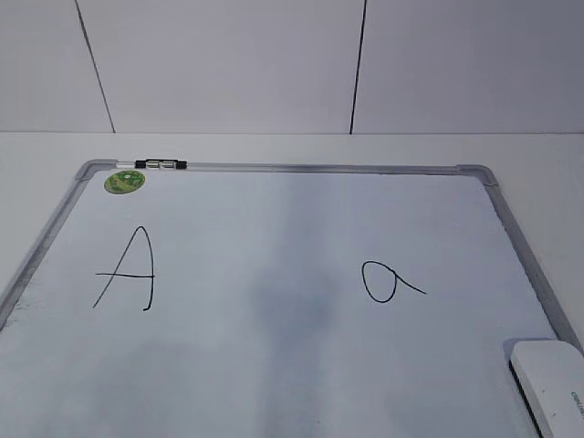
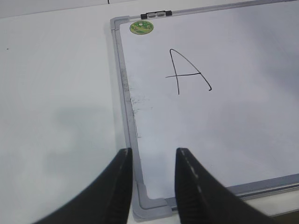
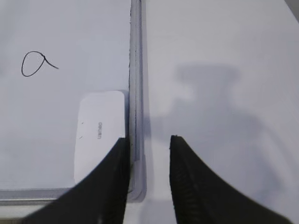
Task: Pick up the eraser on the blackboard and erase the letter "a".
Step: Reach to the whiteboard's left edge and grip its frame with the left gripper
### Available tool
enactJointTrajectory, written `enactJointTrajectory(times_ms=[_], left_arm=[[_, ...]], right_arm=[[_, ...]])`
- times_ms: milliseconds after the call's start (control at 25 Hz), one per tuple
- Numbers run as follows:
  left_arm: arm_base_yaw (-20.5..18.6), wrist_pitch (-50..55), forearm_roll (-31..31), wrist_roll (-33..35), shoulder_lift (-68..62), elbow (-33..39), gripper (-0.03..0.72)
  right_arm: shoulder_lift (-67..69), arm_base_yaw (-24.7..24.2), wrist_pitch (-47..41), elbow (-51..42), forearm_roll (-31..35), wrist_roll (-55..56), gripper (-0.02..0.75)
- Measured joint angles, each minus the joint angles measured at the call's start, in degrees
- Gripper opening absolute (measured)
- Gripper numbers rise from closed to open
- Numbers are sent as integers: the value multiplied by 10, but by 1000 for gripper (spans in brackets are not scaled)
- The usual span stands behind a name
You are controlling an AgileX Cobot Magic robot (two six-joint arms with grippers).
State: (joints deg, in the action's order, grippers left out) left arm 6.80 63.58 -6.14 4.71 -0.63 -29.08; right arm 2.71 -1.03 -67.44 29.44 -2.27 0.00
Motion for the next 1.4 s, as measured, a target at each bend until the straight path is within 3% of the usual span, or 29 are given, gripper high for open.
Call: enactJointTrajectory(times_ms=[520, 880, 1200, 1320, 1400], left_arm=[[0, 3, -13, 0, -24, -4, 237], [0, 44, -14, -16, -191, -61, 238], [0, 53, -14, -40, -349, -115, 239], [0, 53, -12, -40, -399, -127, 239], [0, 51, -10, -41, -427, -131, 239]], right_arm=[[170, 0, -49, 91, 31, 35, 238], [318, 0, -49, 160, 31, 47, 238], [367, 0, -49, 166, 32, 47, 239], [380, 0, -48, 166, 29, 48, 310], [386, 0, -48, 167, 29, 48, 417]])
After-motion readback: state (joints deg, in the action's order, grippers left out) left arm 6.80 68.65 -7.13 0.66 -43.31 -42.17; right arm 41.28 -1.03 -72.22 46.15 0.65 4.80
